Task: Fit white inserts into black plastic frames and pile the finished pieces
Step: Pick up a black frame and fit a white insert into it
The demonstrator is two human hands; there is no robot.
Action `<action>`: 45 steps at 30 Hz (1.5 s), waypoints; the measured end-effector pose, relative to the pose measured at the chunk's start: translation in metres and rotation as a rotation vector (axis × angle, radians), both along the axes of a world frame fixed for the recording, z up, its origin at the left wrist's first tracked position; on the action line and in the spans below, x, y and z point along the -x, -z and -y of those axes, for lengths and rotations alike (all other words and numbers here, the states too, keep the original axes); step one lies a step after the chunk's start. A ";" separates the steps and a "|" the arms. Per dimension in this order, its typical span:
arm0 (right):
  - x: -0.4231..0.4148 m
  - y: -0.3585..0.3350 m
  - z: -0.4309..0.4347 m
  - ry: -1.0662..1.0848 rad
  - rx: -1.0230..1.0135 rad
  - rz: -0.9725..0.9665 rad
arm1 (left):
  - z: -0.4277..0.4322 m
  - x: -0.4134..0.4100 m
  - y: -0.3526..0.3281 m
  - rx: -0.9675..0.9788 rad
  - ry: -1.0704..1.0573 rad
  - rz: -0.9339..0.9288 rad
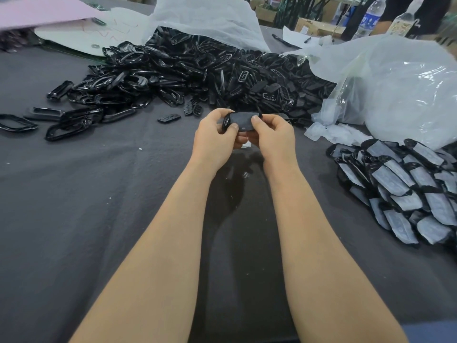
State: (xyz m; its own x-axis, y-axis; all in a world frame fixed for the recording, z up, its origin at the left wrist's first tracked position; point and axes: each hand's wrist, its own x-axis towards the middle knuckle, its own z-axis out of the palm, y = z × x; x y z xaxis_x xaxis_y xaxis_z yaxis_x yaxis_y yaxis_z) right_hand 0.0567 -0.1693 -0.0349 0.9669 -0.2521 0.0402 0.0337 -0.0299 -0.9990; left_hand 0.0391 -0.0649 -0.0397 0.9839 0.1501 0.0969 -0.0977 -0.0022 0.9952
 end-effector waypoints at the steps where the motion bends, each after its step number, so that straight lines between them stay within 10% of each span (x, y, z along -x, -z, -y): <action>1: 0.000 0.000 0.000 -0.002 -0.019 -0.010 | 0.000 0.000 0.000 -0.004 -0.003 -0.002; 45: 0.001 -0.001 -0.004 -0.061 -0.157 0.009 | -0.002 0.003 -0.002 -0.016 -0.041 0.022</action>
State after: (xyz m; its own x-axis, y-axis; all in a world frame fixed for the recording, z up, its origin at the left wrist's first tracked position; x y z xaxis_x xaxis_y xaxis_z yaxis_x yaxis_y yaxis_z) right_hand 0.0555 -0.1652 -0.0343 0.9804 -0.1965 0.0139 0.0399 0.1292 -0.9908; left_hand 0.0361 -0.0627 -0.0381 0.9746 0.1884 0.1207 -0.1186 -0.0225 0.9927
